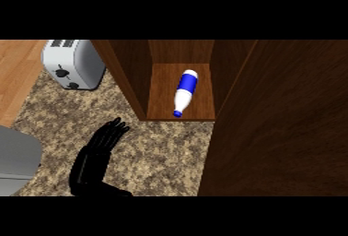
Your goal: Pick up the bottled water, place it into the cabinet and close the cabinet
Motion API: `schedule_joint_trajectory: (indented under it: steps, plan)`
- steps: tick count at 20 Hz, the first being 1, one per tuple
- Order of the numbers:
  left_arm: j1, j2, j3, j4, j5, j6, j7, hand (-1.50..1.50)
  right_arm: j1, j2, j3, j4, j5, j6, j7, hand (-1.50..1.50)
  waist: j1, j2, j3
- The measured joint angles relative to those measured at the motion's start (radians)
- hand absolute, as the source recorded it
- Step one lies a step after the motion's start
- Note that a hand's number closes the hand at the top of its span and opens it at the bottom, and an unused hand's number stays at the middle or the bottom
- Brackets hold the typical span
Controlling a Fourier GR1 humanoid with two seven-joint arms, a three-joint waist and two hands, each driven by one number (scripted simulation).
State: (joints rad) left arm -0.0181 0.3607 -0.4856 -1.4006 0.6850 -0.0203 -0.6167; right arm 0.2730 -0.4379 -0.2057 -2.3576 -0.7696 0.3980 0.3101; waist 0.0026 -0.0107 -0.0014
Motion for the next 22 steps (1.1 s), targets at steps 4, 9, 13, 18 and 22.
schedule_joint_trajectory:
  steps: [4,9,13,18,22]
  plan:
    - [0.086,0.091,0.055,-0.064,0.018,-0.028,-0.020,-1.50,-0.013,0.009,0.101,-0.006,0.002,-0.028,0.015,1.50,0.001,-0.001,-0.001]
    - [0.177,0.182,0.110,-0.116,-0.001,-0.026,-0.052,-1.50,-0.061,0.027,0.263,-0.006,0.012,-0.091,0.043,1.50,0.007,-0.003,-0.002]
    - [0.222,0.241,0.142,-0.163,0.001,-0.045,-0.060,-1.50,-0.146,0.039,0.386,-0.002,0.027,-0.149,0.066,1.50,0.012,-0.005,-0.003]
    - [0.258,0.301,0.181,-0.222,0.026,-0.075,-0.047,-1.50,-0.295,0.068,0.537,0.011,0.054,-0.255,0.110,1.50,0.020,-0.008,-0.005]
    - [0.289,0.343,0.208,-0.275,0.053,-0.087,-0.023,-1.50,-0.421,0.104,0.658,0.034,0.122,-0.348,0.144,1.50,0.024,-0.012,-0.005]
